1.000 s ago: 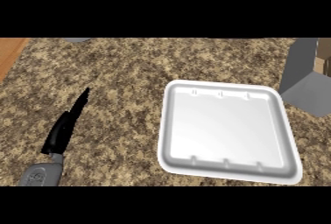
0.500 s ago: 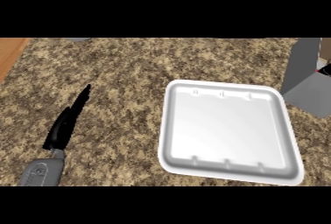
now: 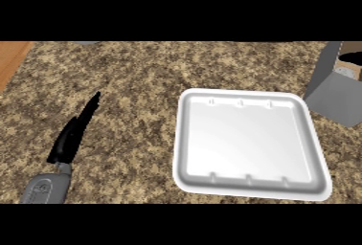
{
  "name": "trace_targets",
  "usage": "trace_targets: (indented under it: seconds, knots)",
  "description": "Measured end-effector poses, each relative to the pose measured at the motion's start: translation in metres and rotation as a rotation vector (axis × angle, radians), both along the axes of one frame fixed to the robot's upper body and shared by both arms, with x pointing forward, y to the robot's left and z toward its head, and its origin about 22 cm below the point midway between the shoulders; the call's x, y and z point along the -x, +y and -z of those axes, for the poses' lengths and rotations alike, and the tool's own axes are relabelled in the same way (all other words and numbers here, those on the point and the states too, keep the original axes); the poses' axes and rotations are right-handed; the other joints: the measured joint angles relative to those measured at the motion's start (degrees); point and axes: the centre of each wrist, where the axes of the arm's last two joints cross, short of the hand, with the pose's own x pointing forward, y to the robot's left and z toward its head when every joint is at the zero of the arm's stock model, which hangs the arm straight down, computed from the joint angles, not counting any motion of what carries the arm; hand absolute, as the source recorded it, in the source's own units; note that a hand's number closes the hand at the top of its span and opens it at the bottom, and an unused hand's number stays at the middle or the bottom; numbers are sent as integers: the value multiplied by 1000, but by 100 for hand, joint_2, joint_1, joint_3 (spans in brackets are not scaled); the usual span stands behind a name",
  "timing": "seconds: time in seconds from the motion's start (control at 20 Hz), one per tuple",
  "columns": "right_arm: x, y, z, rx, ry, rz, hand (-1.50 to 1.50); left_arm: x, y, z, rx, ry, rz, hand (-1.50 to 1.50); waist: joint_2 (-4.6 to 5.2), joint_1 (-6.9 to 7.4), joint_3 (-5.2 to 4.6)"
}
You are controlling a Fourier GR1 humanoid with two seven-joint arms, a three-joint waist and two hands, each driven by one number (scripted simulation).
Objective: Pick the can from the tray and place it in the cardboard box
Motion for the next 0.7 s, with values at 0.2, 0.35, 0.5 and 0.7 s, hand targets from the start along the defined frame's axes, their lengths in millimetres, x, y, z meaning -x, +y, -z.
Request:
trace_targets:
  seconds: [0.2,0.35,0.5,0.7]
  knots:
    - [7,-18,3,-113,-131,39,-150,6,6,6,4,0,-5,0,4,-1,-2]
    - [16,-33,9,-173,-242,80,-150,5,4,2,1,0,-10,0,-5,-30,-2]
    - [29,-52,15,-202,-345,120,-150,6,4,3,4,0,-8,0,-2,-36,-1]
    - [51,-77,34,-208,-435,151,-150,1,7,4,5,2,-14,0,-8,-74,-5]
